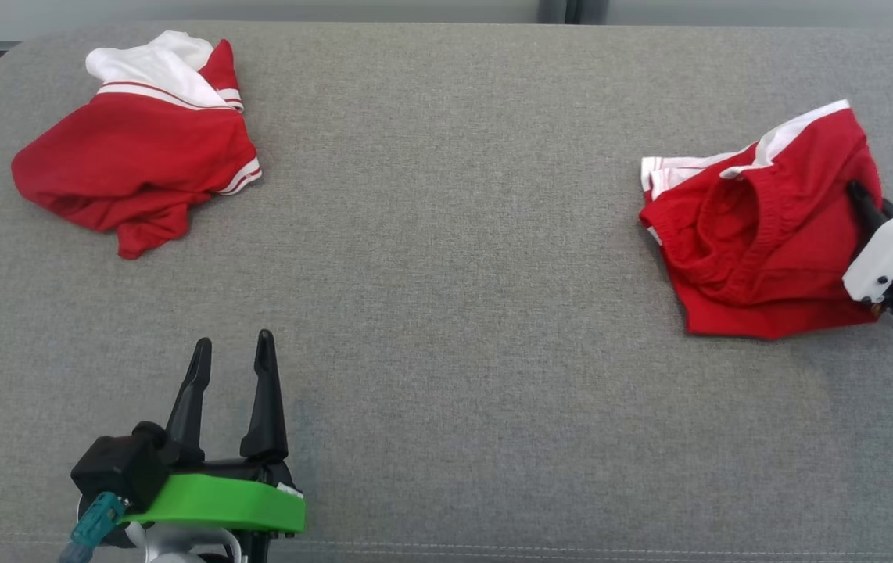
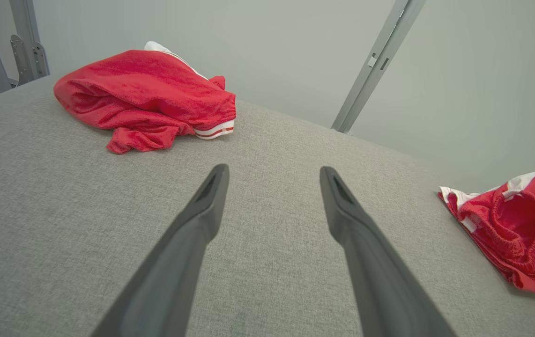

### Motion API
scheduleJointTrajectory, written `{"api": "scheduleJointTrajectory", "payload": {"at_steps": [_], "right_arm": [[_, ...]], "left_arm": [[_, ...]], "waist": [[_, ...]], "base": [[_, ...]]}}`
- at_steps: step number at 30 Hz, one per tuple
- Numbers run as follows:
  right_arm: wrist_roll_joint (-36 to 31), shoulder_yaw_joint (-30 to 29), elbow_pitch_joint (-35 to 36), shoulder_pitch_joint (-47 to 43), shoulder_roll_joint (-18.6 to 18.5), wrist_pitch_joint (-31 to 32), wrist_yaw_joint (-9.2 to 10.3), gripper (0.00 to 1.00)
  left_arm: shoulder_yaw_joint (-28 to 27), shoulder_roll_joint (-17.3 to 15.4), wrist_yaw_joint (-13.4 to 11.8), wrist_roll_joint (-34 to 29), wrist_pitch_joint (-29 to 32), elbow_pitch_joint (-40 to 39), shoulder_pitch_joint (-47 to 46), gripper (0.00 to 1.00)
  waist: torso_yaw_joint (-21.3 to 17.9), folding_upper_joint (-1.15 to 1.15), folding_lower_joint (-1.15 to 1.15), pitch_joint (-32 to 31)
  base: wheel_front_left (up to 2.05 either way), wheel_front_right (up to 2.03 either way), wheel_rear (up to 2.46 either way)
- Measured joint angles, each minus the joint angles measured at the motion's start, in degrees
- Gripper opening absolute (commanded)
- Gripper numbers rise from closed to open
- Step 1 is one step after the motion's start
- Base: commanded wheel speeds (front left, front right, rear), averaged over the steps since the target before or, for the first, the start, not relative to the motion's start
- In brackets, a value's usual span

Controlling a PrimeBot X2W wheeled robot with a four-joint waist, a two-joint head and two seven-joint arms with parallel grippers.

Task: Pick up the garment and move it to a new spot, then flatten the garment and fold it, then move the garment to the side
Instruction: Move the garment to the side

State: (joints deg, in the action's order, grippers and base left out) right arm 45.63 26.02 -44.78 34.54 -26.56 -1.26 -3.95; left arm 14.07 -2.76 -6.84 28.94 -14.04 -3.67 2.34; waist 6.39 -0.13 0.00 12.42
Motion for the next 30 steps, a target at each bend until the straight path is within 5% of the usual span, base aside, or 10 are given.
{"api": "scheduleJointTrajectory", "payload": {"at_steps": [20, 30], "right_arm": [[-4.5, -2.0, -1.9, 12.3, -11.3, 1.3, 3.13, 0.0], [-7.1, -1.4, -5.8, 13.1, -11.7, 0.6, 6.1, 0.0]], "left_arm": [[2.9, -0.8, 0.0, -4.1, 2.8, -7.6, -5.5, 1.0], [3.7, -0.9, 0.0, -4.5, 3.5, -7.8, -6.5, 1.0]], "waist": [[-3.0, 0.0, 0.0, 8.6], [-1.8, 0.0, 0.0, 11.6]], "base": [[0.0, 0.0, 0.0], [0.0, 0.0, 0.0]]}}
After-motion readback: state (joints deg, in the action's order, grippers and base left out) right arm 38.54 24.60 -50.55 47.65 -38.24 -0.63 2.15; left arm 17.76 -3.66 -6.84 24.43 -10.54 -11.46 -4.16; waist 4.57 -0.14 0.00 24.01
